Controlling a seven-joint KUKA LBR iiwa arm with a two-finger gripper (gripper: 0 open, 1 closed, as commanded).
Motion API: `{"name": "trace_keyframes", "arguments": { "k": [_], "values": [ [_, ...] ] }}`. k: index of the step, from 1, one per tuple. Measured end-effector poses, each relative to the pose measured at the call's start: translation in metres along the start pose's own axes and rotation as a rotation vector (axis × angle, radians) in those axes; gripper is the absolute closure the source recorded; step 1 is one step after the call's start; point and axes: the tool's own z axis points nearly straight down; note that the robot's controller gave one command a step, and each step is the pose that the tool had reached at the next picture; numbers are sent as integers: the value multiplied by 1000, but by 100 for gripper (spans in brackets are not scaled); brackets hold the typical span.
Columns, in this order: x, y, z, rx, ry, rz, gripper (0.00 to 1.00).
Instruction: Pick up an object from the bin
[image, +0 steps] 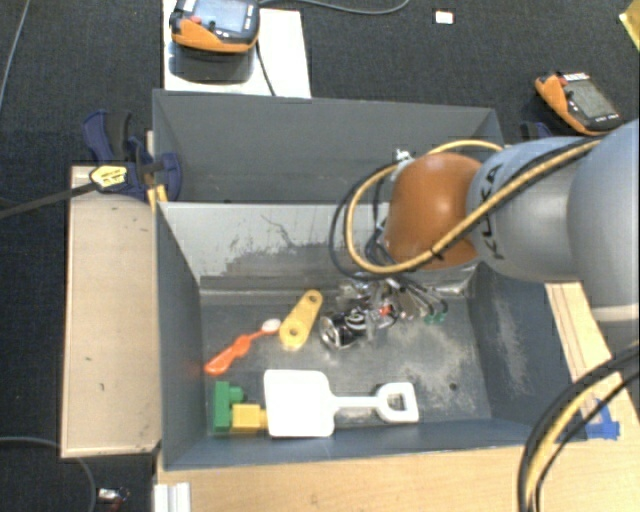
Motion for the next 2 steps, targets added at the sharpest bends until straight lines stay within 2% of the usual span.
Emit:
{"name": "trace_keyframes", "arguments": {
  "k": [1, 2],
  "values": [
    [2, 1, -25, -3, 6, 0, 100],
    [0, 0, -60, -2, 3, 1, 100]
  ]
}}
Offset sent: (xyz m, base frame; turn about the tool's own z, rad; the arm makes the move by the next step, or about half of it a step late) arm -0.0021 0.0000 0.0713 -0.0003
